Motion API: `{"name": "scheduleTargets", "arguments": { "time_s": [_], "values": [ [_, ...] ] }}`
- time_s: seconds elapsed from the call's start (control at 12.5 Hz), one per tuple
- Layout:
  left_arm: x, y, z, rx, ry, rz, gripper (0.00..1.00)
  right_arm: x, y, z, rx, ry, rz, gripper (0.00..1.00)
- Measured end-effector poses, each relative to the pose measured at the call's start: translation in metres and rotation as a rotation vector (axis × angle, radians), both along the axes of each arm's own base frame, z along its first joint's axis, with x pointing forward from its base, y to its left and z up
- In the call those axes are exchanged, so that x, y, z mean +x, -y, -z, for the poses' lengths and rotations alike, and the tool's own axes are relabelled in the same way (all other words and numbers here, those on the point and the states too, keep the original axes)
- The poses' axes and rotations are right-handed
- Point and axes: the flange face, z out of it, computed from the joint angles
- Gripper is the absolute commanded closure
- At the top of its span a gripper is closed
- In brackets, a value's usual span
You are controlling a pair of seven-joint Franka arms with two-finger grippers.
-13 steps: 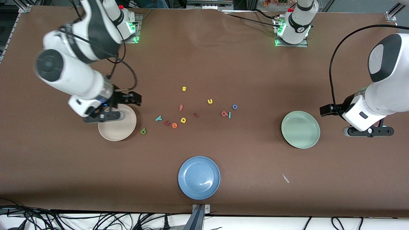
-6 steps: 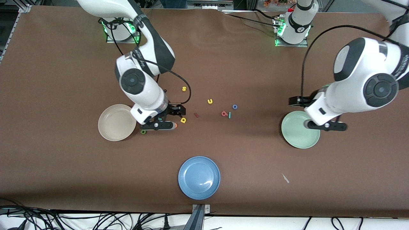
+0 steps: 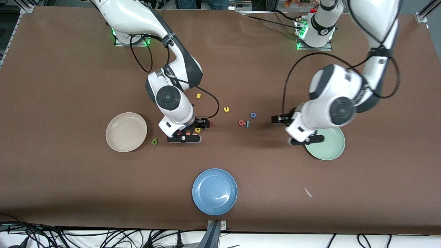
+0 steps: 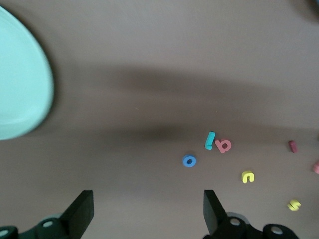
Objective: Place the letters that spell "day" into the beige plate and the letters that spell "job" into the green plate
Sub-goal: 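Move the right gripper and the left gripper toward the foam letters, then grasp the yellow a with the right gripper while the left gripper grasps the blue o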
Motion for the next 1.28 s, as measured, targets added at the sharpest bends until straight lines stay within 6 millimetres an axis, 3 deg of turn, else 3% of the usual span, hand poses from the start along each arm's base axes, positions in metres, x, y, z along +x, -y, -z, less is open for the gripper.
{"name": "scheduleTargets", "arguments": {
  "time_s": [0.16, 0.32, 0.56, 0.72, 0.88, 1.28],
  "values": [
    [-0.033, 0.031, 0.047, 0.010, 0.010, 0.004, 0.07, -0.003, -0.009, 0.018, 0.001, 0.017, -0.013, 0.01],
    [-0.067, 0.051, 0.082, -0.004, 0.049, -0.003, 0.07, -0.006, -0.018, 0.035, -0.001, 0.035, -0.026, 0.03],
    [-0.099, 0.055, 0.112, -0.018, 0.115, -0.034, 0.13, -0.005, -0.018, 0.064, -0.011, 0.061, -0.030, 0.05],
    [-0.115, 0.053, 0.129, -0.014, 0.129, -0.052, 0.13, -0.005, -0.016, 0.072, -0.014, 0.067, -0.030, 0.08],
    [-0.122, 0.054, 0.140, -0.015, 0.151, -0.101, 0.13, -0.008, -0.013, 0.080, -0.024, 0.053, -0.022, 0.08],
    [-0.119, 0.060, 0.150, -0.023, 0.172, -0.184, 0.14, -0.022, -0.017, 0.093, -0.042, 0.026, 0.024, 0.08]
  ]
}}
